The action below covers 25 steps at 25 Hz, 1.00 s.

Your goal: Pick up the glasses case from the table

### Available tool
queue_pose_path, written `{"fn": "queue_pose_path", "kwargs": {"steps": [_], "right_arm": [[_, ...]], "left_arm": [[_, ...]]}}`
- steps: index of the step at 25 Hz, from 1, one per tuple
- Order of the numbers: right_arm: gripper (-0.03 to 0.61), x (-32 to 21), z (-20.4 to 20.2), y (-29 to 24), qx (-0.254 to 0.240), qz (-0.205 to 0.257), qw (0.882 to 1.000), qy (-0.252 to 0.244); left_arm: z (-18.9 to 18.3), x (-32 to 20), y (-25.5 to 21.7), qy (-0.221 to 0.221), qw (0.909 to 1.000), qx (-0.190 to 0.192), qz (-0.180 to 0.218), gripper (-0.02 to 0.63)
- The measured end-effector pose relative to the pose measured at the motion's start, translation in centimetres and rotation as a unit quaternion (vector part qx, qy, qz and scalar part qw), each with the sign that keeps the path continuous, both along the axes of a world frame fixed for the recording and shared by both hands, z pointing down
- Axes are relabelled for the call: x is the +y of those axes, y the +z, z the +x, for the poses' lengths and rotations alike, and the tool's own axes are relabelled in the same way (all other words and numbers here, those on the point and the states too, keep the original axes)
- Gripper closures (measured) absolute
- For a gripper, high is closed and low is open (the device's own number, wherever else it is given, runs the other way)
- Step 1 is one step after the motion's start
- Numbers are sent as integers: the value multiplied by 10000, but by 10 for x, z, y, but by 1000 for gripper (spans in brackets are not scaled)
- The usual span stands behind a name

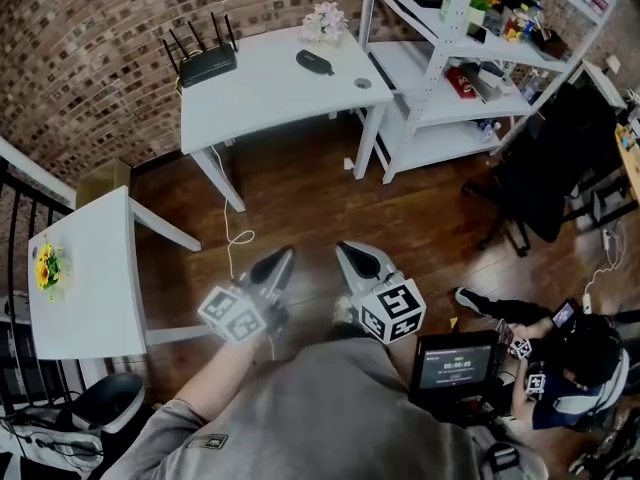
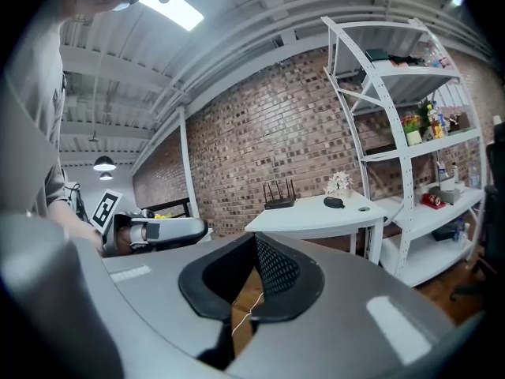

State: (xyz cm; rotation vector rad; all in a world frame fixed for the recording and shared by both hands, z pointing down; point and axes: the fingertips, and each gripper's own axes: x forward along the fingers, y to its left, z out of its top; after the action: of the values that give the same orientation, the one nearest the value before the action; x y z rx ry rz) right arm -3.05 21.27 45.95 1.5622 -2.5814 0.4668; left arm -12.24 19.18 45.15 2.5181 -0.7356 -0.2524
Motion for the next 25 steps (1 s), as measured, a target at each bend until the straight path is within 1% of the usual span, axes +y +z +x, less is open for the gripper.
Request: {"fn": "queue_pose_path", "kwargs": {"steps": [4,6,8,11,15,20,23,25], "right_arm": [[568,-46,45,3,33,-32,9999,-140],[568,-66,65,4,45,-20,9998,-177],[568,-88,77,4,3,0,9998,-179],[568,-116,85,8,-91,-63,9998,-172],[568,-161,82,12,-33,-153,9995,-265],[568,-239,63,14,122,-250,9994,-190],[568,-294,47,3,234,-251,9994,-89],[568,-321,36,3,274,-251,9993,-64]], "left_arm": [[40,-48,-4,-231,9997,-85,-34,612],[54,-66,-4,-283,9996,-92,15,613],[64,-86,-7,-307,9994,-176,40,612],[68,-115,-7,-391,9988,-292,-18,612],[68,-162,-3,-327,9988,-365,45,612],[52,-238,1,-281,9996,-80,5,612],[38,-289,-5,-164,9999,39,26,612],[29,-314,-5,-122,9999,49,68,612]]}}
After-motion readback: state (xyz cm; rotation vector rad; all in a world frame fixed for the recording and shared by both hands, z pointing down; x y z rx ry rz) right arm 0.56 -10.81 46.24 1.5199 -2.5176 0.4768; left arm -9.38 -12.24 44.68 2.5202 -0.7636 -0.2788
